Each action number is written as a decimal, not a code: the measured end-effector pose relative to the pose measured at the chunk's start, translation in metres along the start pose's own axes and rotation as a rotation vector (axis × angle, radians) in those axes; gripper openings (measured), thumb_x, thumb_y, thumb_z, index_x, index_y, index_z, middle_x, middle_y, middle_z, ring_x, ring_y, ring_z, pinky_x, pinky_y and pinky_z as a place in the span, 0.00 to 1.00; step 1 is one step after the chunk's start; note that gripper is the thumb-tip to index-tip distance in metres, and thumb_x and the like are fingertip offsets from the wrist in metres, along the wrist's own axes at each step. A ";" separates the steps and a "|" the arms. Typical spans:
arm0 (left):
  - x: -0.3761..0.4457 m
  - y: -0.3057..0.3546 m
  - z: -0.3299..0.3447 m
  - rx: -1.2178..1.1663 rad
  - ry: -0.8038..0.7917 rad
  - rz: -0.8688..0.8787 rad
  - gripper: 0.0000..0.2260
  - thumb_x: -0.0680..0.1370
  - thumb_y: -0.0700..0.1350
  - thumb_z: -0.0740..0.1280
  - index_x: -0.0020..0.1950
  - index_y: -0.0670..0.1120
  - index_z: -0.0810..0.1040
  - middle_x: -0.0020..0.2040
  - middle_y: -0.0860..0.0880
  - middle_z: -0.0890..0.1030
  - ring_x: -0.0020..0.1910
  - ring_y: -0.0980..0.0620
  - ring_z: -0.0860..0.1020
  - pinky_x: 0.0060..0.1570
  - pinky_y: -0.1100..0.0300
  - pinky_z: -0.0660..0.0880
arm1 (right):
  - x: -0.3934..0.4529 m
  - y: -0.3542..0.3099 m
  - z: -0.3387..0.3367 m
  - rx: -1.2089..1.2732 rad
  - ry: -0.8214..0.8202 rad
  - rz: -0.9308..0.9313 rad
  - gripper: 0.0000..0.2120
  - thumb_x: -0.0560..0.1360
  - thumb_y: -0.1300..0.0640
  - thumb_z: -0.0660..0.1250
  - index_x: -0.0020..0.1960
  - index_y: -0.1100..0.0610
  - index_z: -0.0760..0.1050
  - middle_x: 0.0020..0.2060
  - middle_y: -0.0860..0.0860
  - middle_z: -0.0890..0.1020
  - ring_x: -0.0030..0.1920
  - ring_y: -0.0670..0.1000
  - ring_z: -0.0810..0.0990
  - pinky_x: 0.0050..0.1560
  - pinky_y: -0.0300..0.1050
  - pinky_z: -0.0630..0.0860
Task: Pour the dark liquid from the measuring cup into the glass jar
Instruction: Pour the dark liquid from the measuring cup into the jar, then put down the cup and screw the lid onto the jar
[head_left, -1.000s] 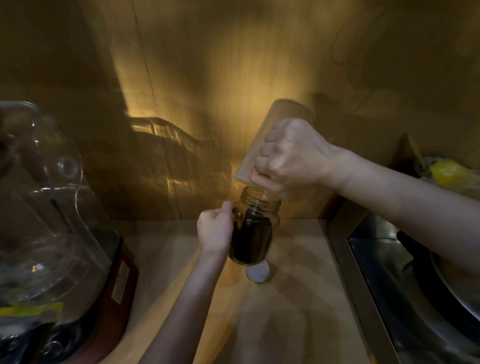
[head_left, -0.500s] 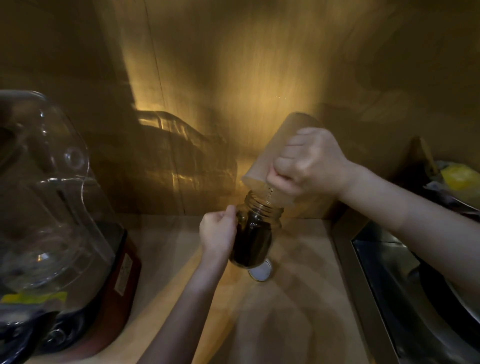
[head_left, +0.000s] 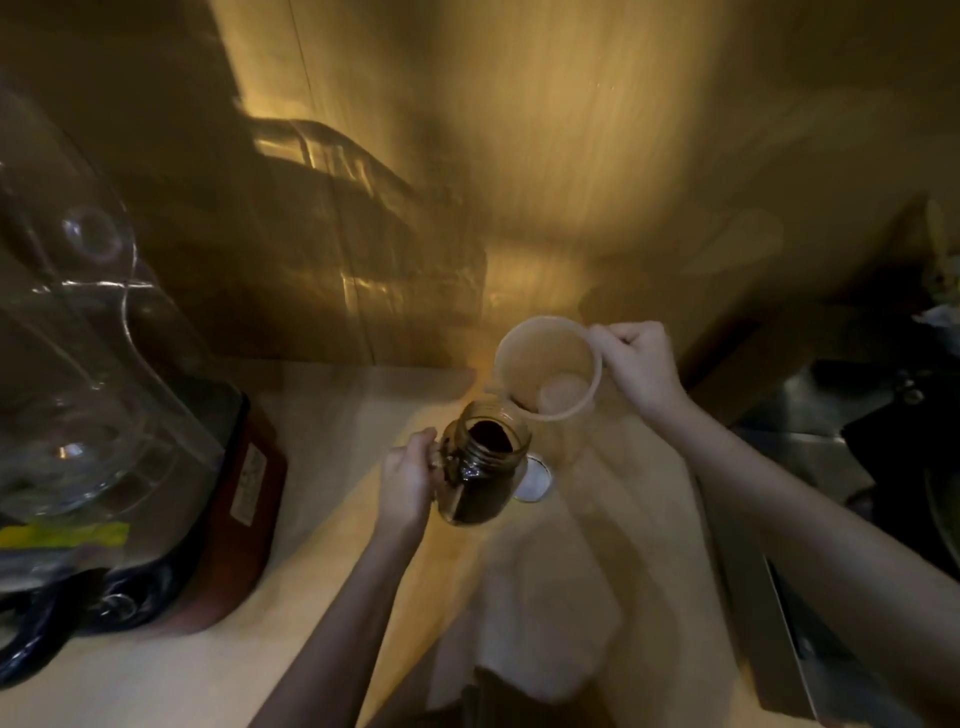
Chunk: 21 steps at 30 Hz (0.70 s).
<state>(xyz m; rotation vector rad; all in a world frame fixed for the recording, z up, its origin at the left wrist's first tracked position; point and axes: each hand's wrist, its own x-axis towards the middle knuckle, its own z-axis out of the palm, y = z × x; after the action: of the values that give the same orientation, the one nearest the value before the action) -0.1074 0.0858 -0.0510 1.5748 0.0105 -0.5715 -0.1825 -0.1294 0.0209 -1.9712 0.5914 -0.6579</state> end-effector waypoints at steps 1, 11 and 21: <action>0.001 -0.006 -0.002 -0.025 -0.012 -0.020 0.19 0.75 0.46 0.60 0.23 0.47 0.67 0.17 0.53 0.67 0.20 0.55 0.66 0.28 0.61 0.63 | -0.001 0.009 0.004 0.079 -0.003 0.104 0.19 0.74 0.65 0.66 0.25 0.58 0.68 0.23 0.53 0.65 0.27 0.49 0.62 0.32 0.44 0.60; 0.030 -0.046 -0.020 0.028 0.156 -0.029 0.18 0.73 0.39 0.60 0.22 0.42 0.66 0.14 0.52 0.64 0.18 0.57 0.61 0.25 0.61 0.61 | -0.001 0.076 0.063 0.360 0.167 0.635 0.24 0.77 0.61 0.62 0.23 0.54 0.62 0.14 0.45 0.66 0.20 0.43 0.64 0.28 0.39 0.60; 0.029 -0.073 -0.005 0.072 0.112 -0.143 0.16 0.74 0.38 0.58 0.26 0.41 0.68 0.14 0.52 0.65 0.18 0.58 0.63 0.24 0.65 0.61 | -0.006 0.111 0.107 0.283 0.113 0.721 0.26 0.80 0.47 0.59 0.24 0.54 0.64 0.24 0.50 0.70 0.26 0.45 0.69 0.35 0.38 0.67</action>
<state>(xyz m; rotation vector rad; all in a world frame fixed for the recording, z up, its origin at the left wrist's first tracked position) -0.1058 0.0890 -0.1292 1.6834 0.1905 -0.6001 -0.1310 -0.1075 -0.1235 -1.3280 1.1348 -0.3673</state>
